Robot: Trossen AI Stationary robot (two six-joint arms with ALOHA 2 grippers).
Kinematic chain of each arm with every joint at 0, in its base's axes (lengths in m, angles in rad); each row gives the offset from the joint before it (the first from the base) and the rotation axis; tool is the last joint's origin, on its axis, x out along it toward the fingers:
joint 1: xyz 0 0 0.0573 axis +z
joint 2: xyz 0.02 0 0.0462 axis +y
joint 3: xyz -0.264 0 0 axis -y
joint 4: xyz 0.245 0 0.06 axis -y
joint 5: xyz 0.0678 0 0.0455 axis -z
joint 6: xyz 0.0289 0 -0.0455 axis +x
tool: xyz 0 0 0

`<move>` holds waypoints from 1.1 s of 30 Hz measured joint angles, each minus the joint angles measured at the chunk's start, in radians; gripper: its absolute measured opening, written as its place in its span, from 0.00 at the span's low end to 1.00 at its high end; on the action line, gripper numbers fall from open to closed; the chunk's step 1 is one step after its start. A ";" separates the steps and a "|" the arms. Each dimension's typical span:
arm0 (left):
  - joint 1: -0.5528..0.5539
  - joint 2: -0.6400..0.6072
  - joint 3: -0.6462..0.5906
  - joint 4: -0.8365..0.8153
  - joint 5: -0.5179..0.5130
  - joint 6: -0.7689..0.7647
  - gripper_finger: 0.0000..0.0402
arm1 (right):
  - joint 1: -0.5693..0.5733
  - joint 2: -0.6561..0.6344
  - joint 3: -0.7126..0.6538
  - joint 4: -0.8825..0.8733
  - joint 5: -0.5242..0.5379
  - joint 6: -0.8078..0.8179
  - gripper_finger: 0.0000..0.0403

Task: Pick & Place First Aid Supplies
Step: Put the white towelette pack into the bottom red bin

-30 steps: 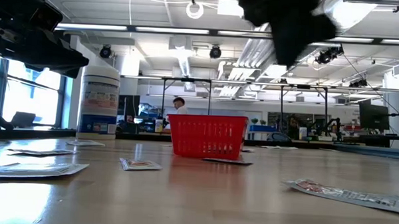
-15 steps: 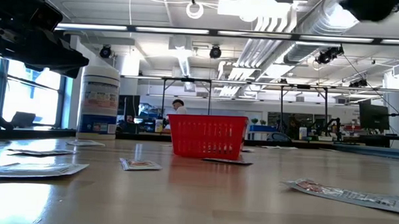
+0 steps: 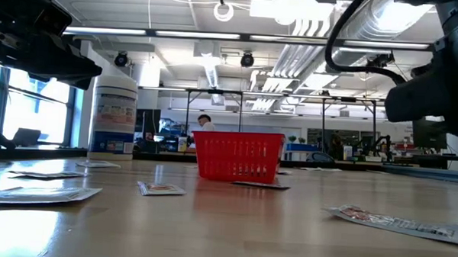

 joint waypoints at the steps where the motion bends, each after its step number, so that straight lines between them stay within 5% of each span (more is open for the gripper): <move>1: 0.000 0.000 0.000 0.000 0.000 0.000 0.05 | -0.002 -0.001 -0.002 0.007 -0.011 0.012 0.47; 17: 0.000 0.000 0.000 0.000 0.000 0.000 0.05 | 0.041 -0.001 -0.007 0.049 -0.004 0.133 0.40; 23: 0.000 0.000 0.000 0.000 0.000 0.000 0.05 | 0.040 -0.014 -0.128 0.243 -0.012 0.136 0.40; 33: 0.000 0.000 0.000 0.000 0.000 0.000 0.05 | -0.026 -0.021 -0.109 0.176 0.050 -0.037 0.40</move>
